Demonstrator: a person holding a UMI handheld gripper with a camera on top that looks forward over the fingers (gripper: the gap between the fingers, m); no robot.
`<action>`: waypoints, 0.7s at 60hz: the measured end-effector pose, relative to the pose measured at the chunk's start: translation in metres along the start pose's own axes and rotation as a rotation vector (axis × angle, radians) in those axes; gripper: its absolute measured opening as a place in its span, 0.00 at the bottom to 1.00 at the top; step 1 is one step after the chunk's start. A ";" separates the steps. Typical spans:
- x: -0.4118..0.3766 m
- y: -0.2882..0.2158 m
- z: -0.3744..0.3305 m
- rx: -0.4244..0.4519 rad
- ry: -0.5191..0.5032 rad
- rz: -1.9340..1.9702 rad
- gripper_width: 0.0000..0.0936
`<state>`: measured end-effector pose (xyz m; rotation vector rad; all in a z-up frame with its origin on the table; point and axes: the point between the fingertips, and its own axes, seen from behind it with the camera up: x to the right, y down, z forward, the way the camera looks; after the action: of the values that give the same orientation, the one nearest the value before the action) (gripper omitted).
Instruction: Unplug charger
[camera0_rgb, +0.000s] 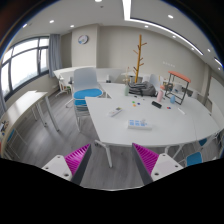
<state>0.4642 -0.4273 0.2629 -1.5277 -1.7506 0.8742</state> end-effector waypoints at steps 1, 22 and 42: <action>0.002 0.000 0.000 -0.002 0.007 0.000 0.91; 0.072 0.029 0.033 -0.012 0.134 0.016 0.91; 0.140 0.040 0.091 0.018 0.205 0.050 0.91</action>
<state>0.3962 -0.2905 0.1843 -1.5955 -1.5594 0.7279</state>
